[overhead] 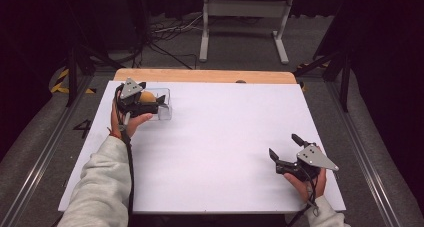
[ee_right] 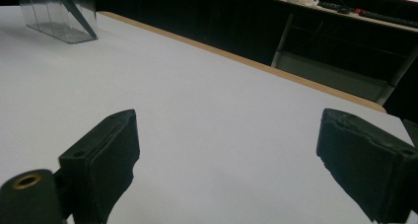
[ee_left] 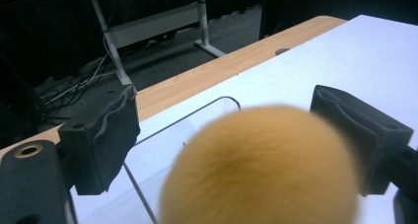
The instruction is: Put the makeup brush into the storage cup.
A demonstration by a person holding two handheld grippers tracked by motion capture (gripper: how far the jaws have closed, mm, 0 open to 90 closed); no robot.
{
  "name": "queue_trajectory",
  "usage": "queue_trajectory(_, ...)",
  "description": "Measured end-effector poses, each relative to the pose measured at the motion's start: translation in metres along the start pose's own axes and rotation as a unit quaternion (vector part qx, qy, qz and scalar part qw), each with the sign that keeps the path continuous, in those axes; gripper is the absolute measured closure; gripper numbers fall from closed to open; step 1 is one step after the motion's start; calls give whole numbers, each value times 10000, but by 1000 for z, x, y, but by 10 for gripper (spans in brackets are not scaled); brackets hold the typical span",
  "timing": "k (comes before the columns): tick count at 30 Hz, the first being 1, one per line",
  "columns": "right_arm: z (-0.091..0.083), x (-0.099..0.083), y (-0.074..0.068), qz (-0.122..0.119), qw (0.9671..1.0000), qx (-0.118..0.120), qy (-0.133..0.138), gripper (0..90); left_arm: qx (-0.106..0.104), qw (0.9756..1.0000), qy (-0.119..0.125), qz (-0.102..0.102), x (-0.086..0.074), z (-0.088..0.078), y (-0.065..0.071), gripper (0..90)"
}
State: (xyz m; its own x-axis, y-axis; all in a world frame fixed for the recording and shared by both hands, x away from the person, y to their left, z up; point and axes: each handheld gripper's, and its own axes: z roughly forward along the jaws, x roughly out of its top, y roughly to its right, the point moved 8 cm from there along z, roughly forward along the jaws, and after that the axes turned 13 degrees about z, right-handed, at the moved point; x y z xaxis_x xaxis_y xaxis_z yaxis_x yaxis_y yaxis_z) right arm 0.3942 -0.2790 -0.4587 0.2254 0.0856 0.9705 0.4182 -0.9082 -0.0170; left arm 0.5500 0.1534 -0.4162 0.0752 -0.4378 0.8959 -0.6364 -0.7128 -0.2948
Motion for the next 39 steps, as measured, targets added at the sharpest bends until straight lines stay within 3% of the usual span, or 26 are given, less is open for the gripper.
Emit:
queue_trajectory(7,0,0,0,9,10000,0,-6,99,12,9999,117,24,3,-11,1,95)
queue_trajectory(9,0,0,0,1,10000,-1,-9,100,82,9997,165,139,5,-16,2,95)
queue_trajectory(17,0,0,0,8,10000,-2,-11,100,111,9992,242,290,10,-28,7,68)
queue_trajectory(27,-1,0,0,-2,10000,-5,-6,100,45,9970,452,633,16,-49,18,18)
queue_trajectory(36,-1,0,0,-9,10000,-13,-5,99,132,9952,583,779,17,-63,26,16)
queue_trajectory(39,-1,0,0,-7,10000,-9,-11,99,73,9947,604,825,17,-67,30,13)
